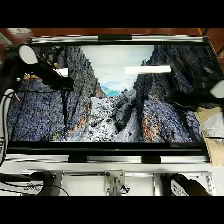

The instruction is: Fold the shirts.

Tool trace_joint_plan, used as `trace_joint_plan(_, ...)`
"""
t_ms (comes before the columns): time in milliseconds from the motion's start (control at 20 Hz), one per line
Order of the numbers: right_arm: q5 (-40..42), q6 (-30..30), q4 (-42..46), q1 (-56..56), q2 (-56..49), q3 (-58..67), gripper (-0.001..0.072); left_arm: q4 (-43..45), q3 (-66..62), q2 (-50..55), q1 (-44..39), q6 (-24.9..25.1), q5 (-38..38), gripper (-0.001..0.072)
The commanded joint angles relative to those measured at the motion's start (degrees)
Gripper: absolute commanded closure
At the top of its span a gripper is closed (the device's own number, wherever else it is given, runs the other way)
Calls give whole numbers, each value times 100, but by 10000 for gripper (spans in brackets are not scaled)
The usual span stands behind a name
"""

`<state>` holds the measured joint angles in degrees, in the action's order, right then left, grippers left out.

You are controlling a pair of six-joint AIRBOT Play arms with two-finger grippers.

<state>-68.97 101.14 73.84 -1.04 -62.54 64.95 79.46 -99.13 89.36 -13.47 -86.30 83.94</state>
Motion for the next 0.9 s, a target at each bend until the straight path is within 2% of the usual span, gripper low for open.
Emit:
trace_joint_plan(0, 1156, -291, 103, 1628, -564, 164, 153, 286, 20, 317, -391, -245, 20, 307)
trace_joint_plan(200, 1281, -422, 868, 2140, -909, 306, 153, 313, 22, 317, -476, -225, 9, 307)
trace_joint_plan(850, 1296, -422, 863, 2157, -914, 308, 154, 328, 22, 319, -472, -142, -297, 308)
